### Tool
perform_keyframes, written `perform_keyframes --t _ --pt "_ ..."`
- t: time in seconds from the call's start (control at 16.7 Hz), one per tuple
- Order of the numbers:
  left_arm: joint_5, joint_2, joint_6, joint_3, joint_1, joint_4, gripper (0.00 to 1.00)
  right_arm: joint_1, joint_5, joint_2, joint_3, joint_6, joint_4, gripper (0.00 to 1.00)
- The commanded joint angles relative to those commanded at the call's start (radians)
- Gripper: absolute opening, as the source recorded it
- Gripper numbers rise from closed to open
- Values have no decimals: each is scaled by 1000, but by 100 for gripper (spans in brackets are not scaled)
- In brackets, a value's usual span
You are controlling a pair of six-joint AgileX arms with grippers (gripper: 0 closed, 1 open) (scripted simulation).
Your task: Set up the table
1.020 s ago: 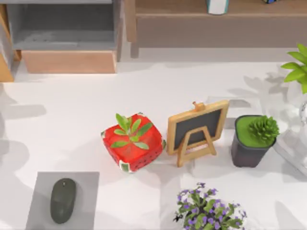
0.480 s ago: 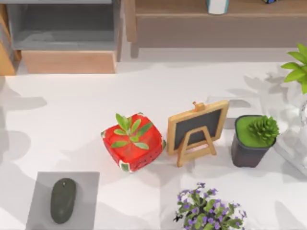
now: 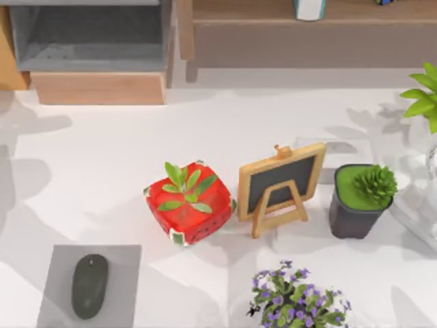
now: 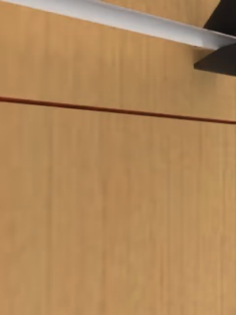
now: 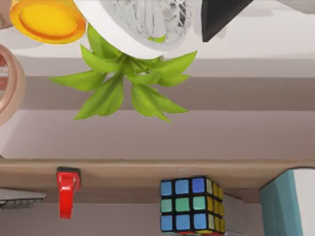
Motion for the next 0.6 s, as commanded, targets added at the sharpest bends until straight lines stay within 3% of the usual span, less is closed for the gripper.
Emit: perform_keyframes --t 0.12,0.6 --pt "0 0 0 0 0 0 0 0 0 0 0 0 0 100" --pt "0 0 0 0 0 0 60 0 0 0 0 0 0 100"
